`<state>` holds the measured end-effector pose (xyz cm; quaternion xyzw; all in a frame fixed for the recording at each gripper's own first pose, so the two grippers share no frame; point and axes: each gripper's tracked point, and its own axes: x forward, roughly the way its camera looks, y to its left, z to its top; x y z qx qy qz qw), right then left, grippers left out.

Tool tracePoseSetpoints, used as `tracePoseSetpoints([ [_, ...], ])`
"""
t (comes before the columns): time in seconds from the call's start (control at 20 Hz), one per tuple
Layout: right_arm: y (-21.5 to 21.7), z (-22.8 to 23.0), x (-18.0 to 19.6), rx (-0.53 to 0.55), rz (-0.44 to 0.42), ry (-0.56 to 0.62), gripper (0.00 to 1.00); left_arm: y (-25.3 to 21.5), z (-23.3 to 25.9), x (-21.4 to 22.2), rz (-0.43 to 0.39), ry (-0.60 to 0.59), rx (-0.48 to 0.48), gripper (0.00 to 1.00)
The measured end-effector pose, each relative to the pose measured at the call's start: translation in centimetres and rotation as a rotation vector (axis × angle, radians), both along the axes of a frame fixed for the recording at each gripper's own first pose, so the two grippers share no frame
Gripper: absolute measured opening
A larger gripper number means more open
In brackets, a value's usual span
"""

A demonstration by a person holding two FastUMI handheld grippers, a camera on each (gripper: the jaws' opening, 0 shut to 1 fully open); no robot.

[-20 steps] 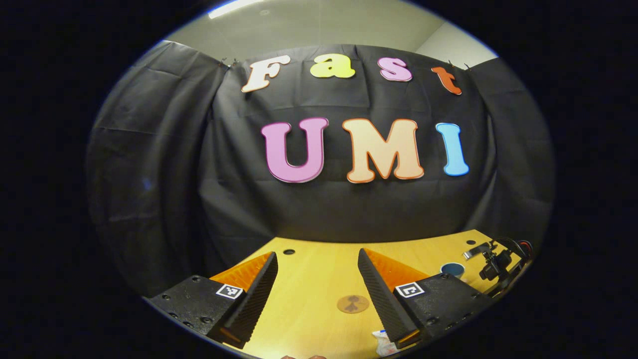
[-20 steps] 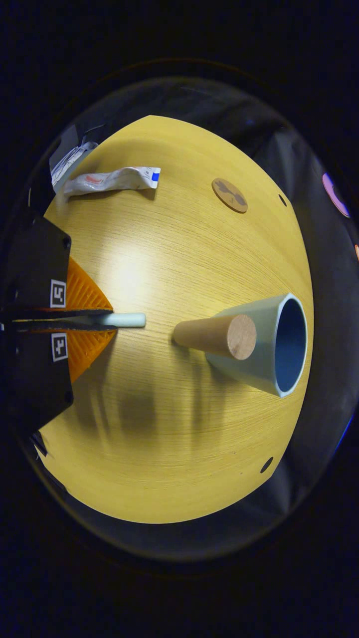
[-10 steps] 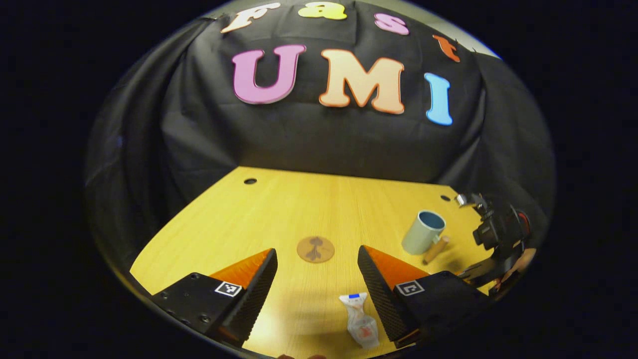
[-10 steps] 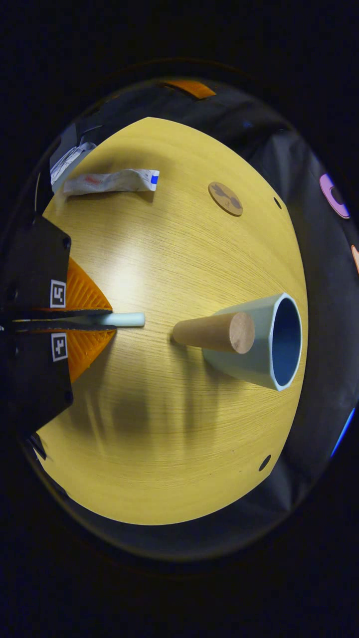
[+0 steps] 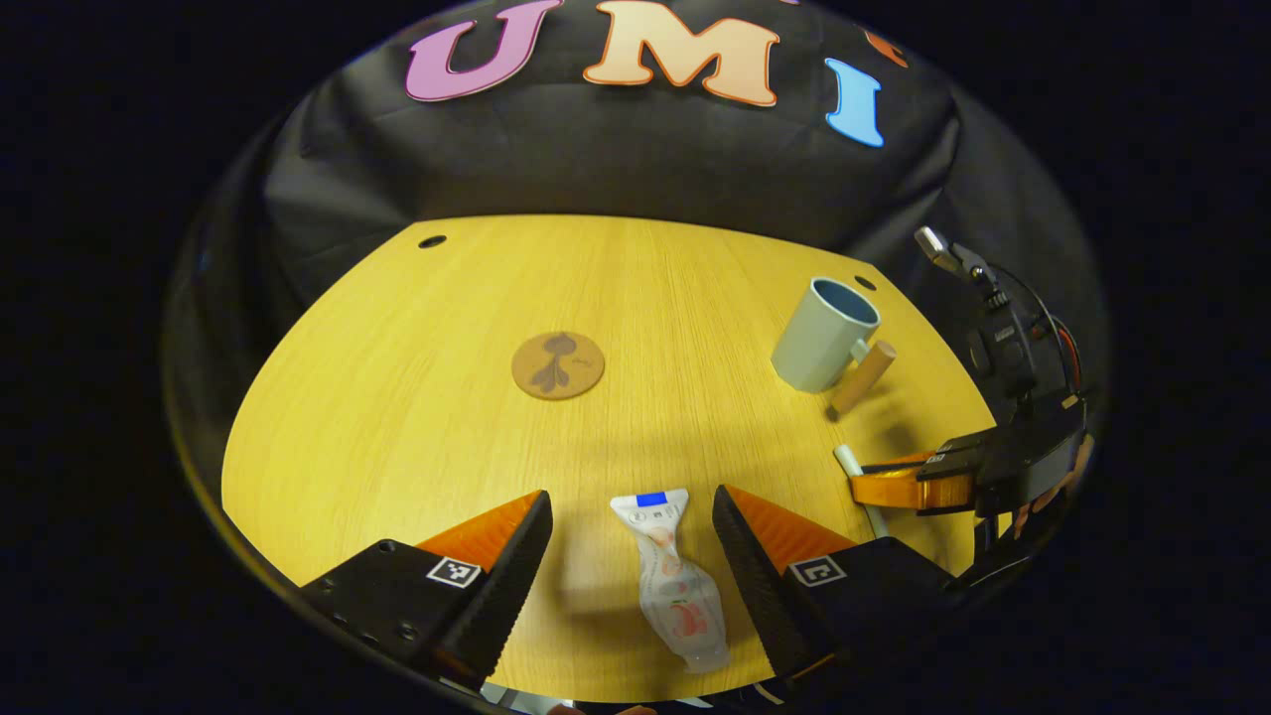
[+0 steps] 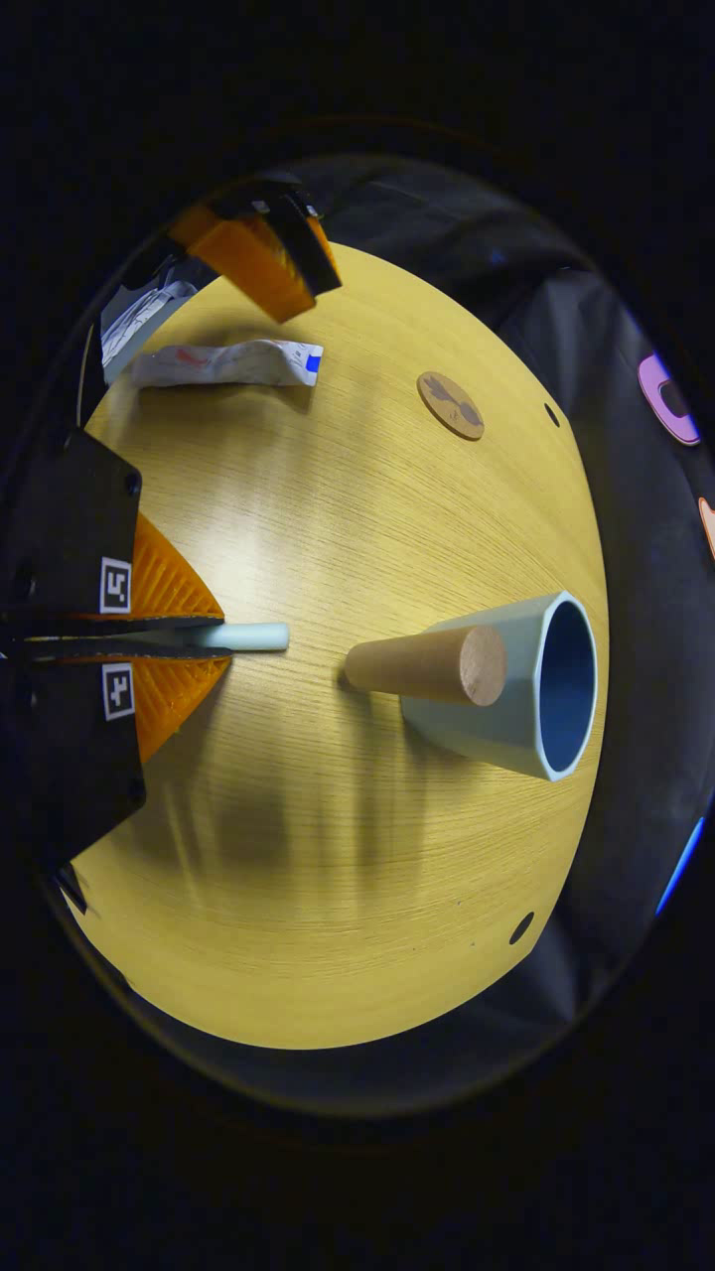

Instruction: Put the toothbrush and toothpaste on the desktop into the cup, then pick up the cup and place it on the coaster on the desktop.

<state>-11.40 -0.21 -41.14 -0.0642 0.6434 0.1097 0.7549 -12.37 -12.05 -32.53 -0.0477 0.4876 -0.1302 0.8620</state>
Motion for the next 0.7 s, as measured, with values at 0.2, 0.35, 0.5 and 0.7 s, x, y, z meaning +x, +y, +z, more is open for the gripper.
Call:
tracePoseSetpoints([
  [0.2,0.0,0.0,0.0,0.005,0.005,-0.006,0.04,-0.7,-2.1,-1.3,-0.053,0.079,0.031,0.96],
  [0.35,0.0,0.0,0.0,0.009,0.002,-0.011,0.04,-0.9,-3.7,-2.2,-0.084,0.120,0.059,0.93],
  [0.5,-0.1,-0.1,0.0,0.006,0.005,-0.015,0.04,-0.6,-4.7,-2.4,-0.125,0.116,0.118,0.78],
  [0.7,0.0,0.1,0.0,0.002,0.008,-0.020,0.04,-0.8,-4.4,-2.5,-0.193,0.111,0.103,0.63],
])
